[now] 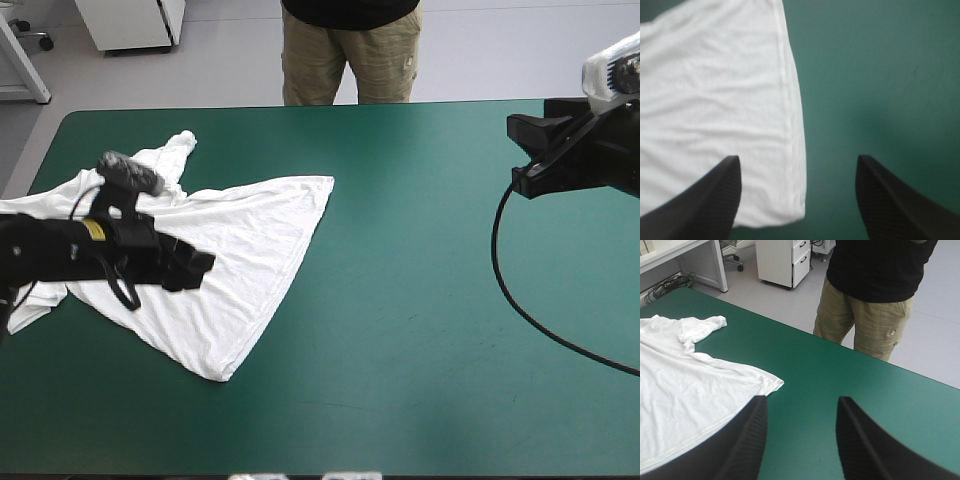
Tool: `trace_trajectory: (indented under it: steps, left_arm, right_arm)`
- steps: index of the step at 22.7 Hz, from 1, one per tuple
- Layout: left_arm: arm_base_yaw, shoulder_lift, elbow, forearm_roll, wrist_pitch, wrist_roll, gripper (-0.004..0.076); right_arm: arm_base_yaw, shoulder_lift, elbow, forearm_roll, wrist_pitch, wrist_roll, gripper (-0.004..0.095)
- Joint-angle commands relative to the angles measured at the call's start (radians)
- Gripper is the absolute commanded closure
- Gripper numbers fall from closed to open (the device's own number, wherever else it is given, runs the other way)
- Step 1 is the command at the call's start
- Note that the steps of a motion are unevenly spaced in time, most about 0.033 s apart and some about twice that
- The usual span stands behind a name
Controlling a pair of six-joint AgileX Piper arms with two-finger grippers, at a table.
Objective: Fold the cloth
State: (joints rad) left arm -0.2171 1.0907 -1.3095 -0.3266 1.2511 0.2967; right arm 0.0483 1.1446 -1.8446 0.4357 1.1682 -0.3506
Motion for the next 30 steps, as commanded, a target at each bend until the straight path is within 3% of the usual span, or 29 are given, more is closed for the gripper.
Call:
trace_trajectory:
  steps: [1,7,10,17,21,24,26,27,30]
  left_arm:
    - [-0.035,-0.110,0.195,0.066,-0.091,0.025,0.0255]
    - [-0.044,-0.146,0.502,0.106,-0.217,0.119,0.0255]
    - [-0.044,-0.142,0.623,0.054,-0.336,0.164,0.0255]
    - [-0.136,-0.028,0.659,0.029,-0.377,0.217,0.0255]
    - [-0.192,0.122,0.663,0.167,-0.452,0.093,0.0255]
    - [-0.192,0.247,0.663,0.118,-0.455,0.091,0.0265]
    - [-0.192,0.296,0.663,0.045,-0.440,0.096,0.0323]
    - [-0.192,0.306,0.663,0.024,-0.416,0.095,0.0389]
    - [-0.192,0.311,0.663,0.000,-0.336,0.095,0.0666]
  right_arm:
    - [-0.006,-0.016,-0.024,0.025,-0.064,-0.009,0.0494]
    - [-0.006,-0.016,-0.024,0.053,-0.067,-0.009,0.0494]
    - [-0.006,-0.013,-0.024,0.080,-0.081,-0.009,0.0494]
    - [-0.006,0.023,-0.024,0.109,-0.079,-0.016,0.0494]
    - [-0.006,0.042,-0.024,0.109,-0.075,-0.022,0.0494]
    - [-0.006,0.052,-0.024,0.109,-0.072,-0.042,0.0494]
    - [-0.006,0.059,-0.024,0.100,-0.072,-0.042,0.0494]
    - [-0.006,0.059,-0.024,0.100,-0.072,-0.042,0.0494]
    - [-0.006,0.061,-0.024,0.102,-0.071,-0.042,0.0494]
